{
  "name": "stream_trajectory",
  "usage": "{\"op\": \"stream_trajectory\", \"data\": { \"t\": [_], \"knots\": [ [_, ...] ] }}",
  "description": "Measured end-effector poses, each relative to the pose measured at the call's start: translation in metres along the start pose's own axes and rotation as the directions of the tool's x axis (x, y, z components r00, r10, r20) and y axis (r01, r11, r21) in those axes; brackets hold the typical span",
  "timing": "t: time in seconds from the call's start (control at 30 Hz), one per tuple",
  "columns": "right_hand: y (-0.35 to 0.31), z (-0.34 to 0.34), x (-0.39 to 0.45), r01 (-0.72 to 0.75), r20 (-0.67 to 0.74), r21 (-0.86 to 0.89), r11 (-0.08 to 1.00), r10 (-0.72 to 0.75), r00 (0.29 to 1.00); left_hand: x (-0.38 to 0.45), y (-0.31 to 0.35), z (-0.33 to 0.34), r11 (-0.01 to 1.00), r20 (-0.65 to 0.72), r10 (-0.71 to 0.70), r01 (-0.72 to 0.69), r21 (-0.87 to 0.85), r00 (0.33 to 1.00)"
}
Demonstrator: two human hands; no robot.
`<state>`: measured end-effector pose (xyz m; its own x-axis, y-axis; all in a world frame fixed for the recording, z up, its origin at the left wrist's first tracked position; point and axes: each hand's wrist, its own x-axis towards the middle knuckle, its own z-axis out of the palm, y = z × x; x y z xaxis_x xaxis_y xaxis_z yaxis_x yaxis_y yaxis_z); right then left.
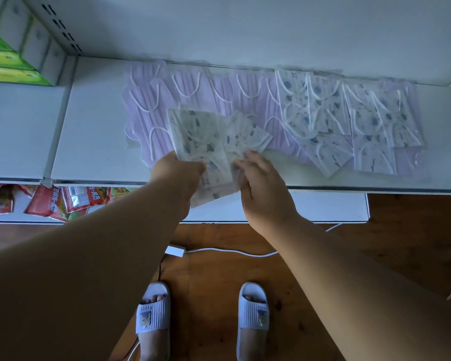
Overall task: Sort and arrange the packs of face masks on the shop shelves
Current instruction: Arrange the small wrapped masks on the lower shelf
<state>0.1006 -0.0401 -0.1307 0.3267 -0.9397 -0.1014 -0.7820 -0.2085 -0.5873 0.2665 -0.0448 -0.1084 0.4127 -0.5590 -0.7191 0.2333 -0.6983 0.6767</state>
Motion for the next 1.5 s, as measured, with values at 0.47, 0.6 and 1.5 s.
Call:
{"op": "stream_trajectory", "data": {
  "t": [0.47,0.6,1.5],
  "knots": [
    [-0.052,-0.042,-0.020,-0.636,0.458,0.743,0.210,0.533,0.711,-0.077,-0.006,-0.044,0.924,0.388,-0.216,0.316,-0.215,0.896],
    [-0.058,-0.071,-0.074,-0.744,0.653,0.653,0.142,0.393,0.647,-0.129,-0.019,-0.056,0.978,0.270,-0.136,0.173,-0.116,0.953],
    [-0.317,-0.344,-0.210,-0.242,0.281,0.898,0.367,-0.055,0.958,-0.496,0.141,-0.170,0.812,-0.140,0.572,-0.583,-0.043,0.808]
  ]
}}
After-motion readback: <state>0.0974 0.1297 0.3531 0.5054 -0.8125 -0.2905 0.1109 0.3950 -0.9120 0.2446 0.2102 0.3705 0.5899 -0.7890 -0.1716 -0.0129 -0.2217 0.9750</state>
